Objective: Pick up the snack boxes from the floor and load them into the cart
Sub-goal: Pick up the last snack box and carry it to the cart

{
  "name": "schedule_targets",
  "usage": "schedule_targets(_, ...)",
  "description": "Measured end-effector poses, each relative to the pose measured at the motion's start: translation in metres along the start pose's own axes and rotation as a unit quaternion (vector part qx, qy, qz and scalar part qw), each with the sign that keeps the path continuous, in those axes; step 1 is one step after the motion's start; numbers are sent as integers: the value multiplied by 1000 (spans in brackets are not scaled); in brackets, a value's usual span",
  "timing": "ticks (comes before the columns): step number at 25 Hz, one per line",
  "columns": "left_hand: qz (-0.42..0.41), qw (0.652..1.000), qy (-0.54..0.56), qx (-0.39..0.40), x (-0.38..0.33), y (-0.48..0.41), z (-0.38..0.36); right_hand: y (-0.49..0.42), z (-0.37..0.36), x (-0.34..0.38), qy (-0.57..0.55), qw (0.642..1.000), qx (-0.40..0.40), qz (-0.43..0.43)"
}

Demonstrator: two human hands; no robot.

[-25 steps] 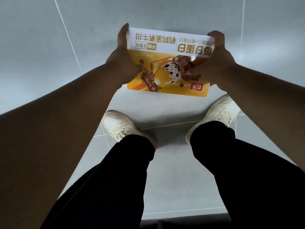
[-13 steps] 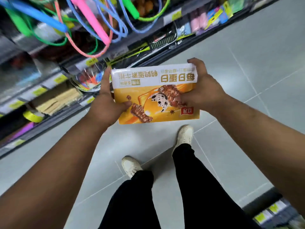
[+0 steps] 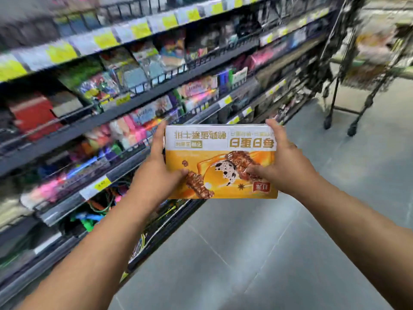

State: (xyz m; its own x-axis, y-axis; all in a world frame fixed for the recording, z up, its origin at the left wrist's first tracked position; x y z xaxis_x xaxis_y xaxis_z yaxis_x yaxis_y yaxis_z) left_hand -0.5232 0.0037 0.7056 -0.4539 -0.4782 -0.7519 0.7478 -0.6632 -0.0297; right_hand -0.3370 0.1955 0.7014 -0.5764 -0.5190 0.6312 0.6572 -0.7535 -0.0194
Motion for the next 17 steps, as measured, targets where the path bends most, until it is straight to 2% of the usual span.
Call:
schedule_targets(9, -146, 988, -18, -58, -234, -14, -35, -16, 251, -32, 74, 989, -107, 64)
schedule_targets(13, -195, 979, -21, -63, -307, -47, -51, -45, 319, -48, 84, 983, -149, 67)
schedule_targets(17, -225, 971, -51, -64, -351, -107, -69, -93, 354, -63, 64, 980, -177, 71)
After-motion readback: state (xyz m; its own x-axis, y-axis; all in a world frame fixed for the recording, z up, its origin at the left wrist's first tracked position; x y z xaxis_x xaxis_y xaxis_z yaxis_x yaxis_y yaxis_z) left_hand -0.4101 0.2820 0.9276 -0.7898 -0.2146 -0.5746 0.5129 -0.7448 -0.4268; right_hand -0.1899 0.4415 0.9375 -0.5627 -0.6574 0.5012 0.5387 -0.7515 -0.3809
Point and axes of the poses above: each hand's wrist, its own y-axis away from the middle knuckle, its own z-axis out of the back of the hand, x = y × z, the point moved 6 cm from there along -y, towards the middle knuckle, and after that the axes turned 1 degree about y, right-handed, at the moved point
